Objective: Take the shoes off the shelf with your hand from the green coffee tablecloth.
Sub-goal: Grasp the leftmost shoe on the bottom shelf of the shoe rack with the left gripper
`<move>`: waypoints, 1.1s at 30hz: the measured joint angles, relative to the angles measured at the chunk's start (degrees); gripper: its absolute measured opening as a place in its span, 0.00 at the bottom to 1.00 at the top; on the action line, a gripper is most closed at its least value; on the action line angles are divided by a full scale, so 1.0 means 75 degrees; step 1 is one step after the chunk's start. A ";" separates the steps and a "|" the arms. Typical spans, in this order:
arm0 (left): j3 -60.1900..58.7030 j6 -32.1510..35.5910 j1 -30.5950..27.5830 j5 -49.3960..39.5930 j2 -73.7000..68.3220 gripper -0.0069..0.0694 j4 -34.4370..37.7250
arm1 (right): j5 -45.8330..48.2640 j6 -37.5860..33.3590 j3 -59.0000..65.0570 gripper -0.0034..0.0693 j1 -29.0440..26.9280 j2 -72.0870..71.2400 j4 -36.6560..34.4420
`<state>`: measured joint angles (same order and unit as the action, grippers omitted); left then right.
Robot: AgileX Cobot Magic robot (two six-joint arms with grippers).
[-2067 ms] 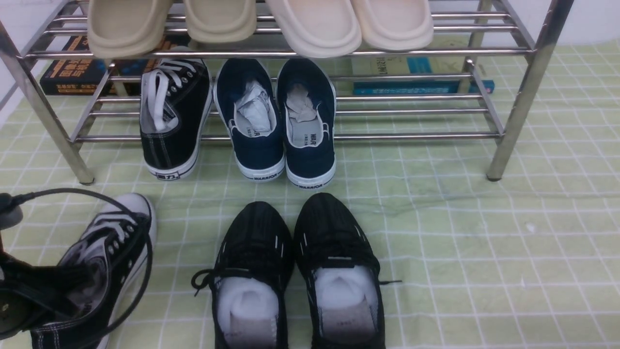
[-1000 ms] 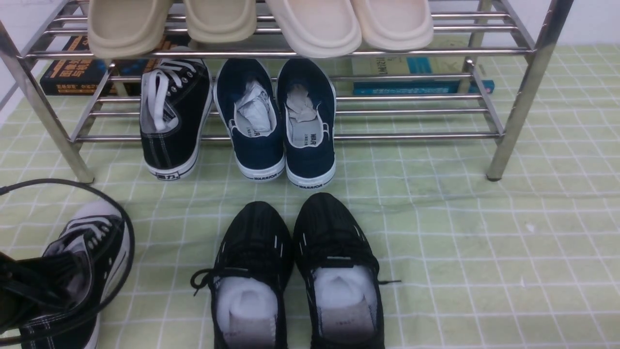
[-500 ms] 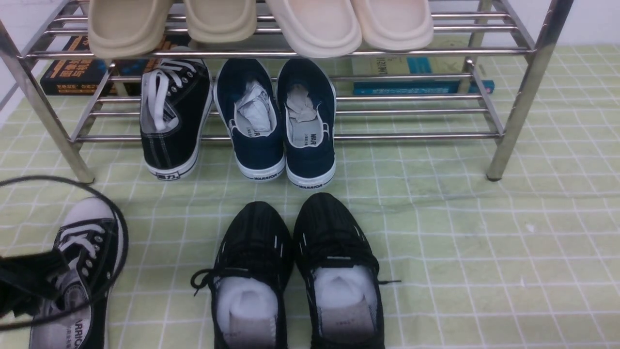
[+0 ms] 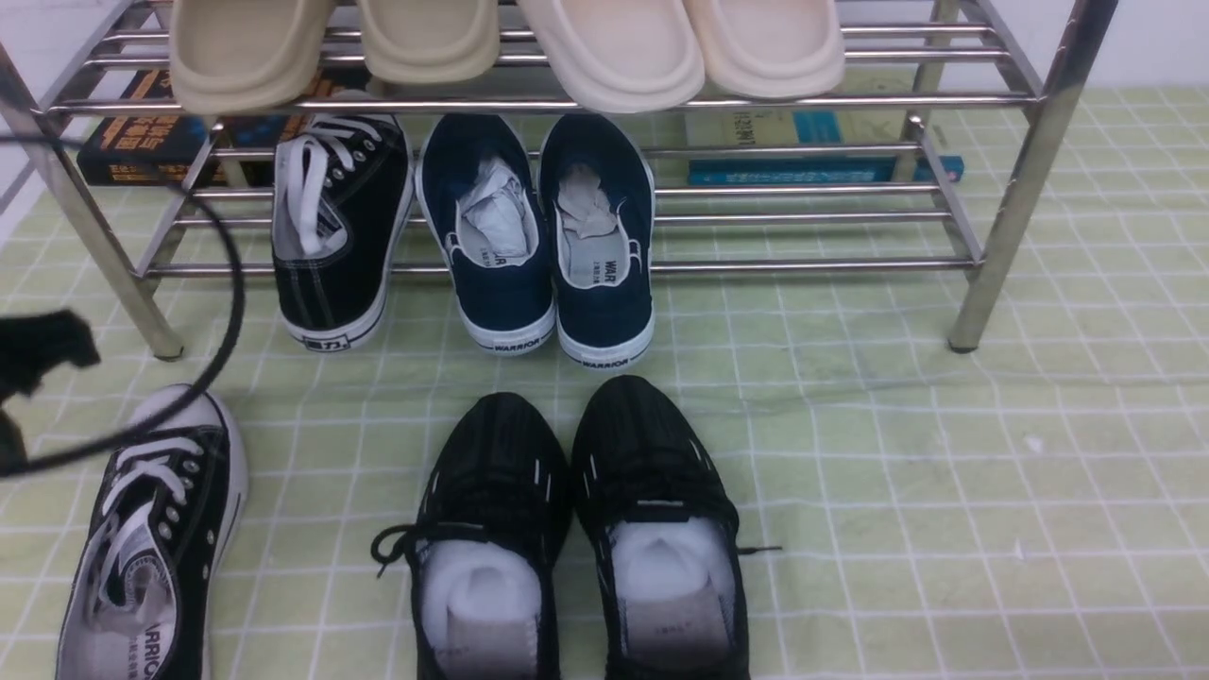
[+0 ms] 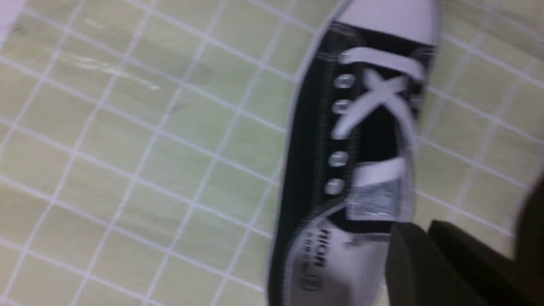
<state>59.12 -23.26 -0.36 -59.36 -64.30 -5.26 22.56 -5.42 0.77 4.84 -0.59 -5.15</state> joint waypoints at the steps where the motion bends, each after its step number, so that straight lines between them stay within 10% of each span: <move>1: 0.0337 0.0161 0.0000 -0.0059 -0.0165 0.10 0.0285 | 0.0000 0.0000 0.0000 0.38 0.0000 0.0000 0.0000; 9: 0.1572 0.0462 0.0000 0.0436 -0.1723 0.13 0.1233 | 0.0000 0.0000 0.0000 0.38 0.0000 0.0000 0.0000; 22: 0.3075 0.1374 0.0000 0.1761 -0.4319 0.64 0.2485 | 0.0000 0.0000 0.0000 0.38 0.0000 0.0000 0.0000; 33: 0.3075 0.1947 0.0000 0.2355 -0.5148 0.64 0.2785 | 0.0000 0.0000 0.0000 0.38 0.0000 0.0000 0.0000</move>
<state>82.19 -8.66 -0.36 -41.69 -102.90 15.63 22.56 -5.42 0.77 4.84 -0.59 -5.15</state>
